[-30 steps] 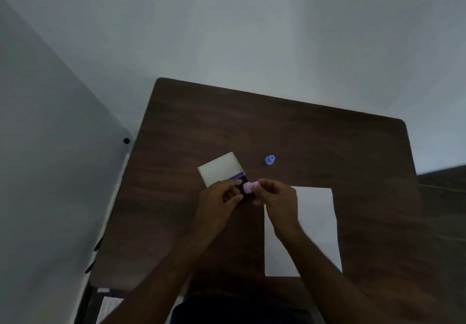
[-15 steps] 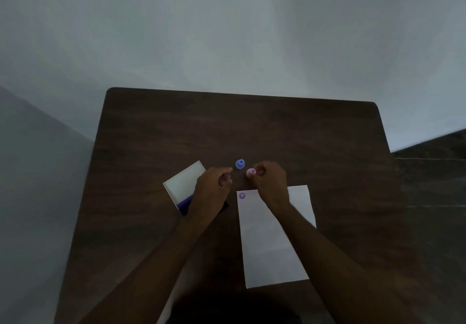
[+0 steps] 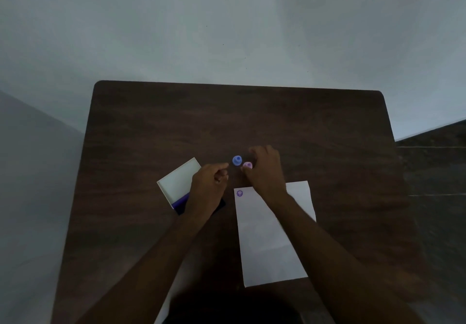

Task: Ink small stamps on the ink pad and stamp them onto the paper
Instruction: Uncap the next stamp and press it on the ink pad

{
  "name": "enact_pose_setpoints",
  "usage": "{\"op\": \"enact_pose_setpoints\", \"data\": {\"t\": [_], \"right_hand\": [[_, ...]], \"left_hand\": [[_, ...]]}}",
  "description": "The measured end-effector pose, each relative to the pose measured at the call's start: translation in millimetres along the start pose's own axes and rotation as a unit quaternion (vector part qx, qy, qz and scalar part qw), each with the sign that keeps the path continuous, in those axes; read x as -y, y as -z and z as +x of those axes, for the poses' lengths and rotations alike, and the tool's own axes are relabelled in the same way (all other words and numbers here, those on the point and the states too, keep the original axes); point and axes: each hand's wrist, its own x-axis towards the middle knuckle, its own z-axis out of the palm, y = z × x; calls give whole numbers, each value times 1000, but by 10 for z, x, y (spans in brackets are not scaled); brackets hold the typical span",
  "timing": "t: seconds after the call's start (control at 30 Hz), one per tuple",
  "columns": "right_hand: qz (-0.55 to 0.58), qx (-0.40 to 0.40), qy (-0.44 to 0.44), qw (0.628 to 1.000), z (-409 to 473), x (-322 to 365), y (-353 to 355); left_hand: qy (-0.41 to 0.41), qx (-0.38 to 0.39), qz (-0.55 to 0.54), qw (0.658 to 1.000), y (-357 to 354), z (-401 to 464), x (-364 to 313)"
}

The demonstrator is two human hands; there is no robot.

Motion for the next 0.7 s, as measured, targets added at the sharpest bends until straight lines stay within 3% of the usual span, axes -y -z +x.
{"op": "enact_pose_setpoints", "data": {"t": [0.17,0.37,0.53,0.7], "right_hand": [[-118,-2,127,985,104,131,16],[-178,-3,189,966,157,211,-24],[-139,17,188,972,163,219,-18],[45,40,109,992,-23,322,237]], "left_hand": [[-6,-1,4,1000,4,-34,36],[-10,4,-6,1000,49,-39,48],[-16,-3,-20,1000,108,-73,50],[-58,-31,-18,998,184,-143,47]]}}
